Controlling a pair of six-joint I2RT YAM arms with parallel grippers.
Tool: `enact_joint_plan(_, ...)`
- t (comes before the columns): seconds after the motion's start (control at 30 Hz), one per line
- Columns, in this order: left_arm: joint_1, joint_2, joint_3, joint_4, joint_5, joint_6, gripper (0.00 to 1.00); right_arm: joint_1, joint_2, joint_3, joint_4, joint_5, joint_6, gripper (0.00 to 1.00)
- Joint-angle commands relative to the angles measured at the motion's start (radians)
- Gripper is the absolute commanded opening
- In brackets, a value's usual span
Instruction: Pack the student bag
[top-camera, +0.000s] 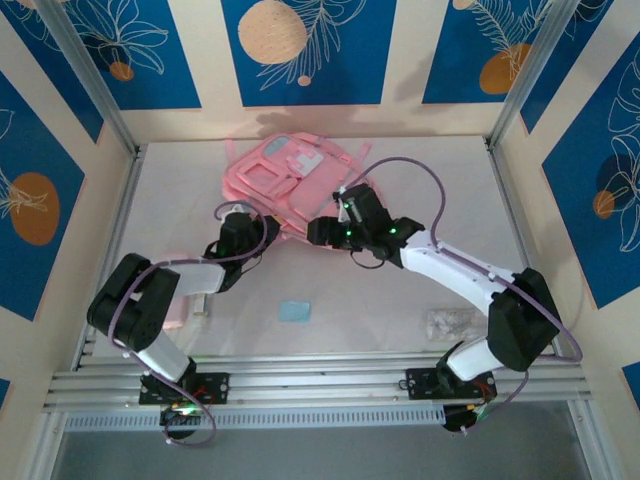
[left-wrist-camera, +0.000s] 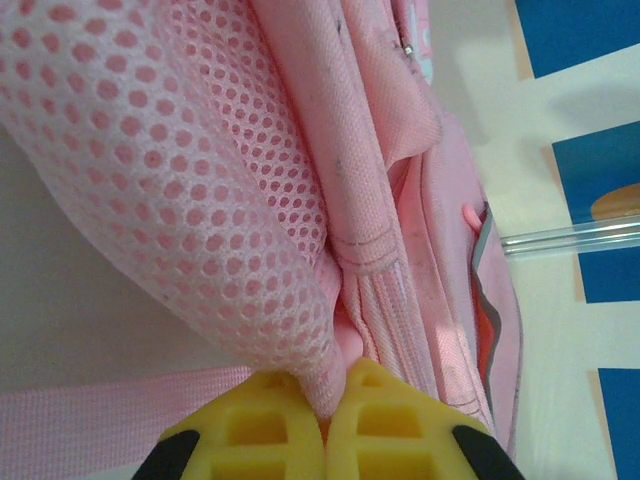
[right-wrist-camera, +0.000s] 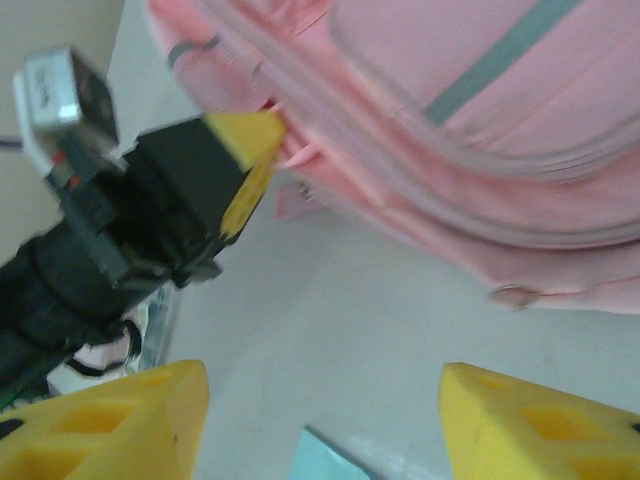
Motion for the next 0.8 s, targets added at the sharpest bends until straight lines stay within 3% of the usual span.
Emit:
enact_joint_plan(0.0,-0.044,0.012,0.034,0.115,0.051,-0.046,0.00,0.036,0.070,-0.031,0.110,-0.042,0.005,0.58)
enact_joint_plan(0.07,-0.054,0.006,0.037,0.110,0.050,-0.047,0.00,0.046,0.122,-0.042,0.196,-0.063,0.020,0.53)
enact_joint_plan(0.47,-0.087,-0.078,0.018,0.028,0.016,-0.079,0.00,0.069,0.403,-0.107,0.766,0.033,-0.007,0.50)
enact_joint_plan(0.77,-0.114,-0.067,-0.008,0.052,0.030,-0.142,0.00,0.082,0.535,-0.047,0.941,0.170,-0.046,0.49)
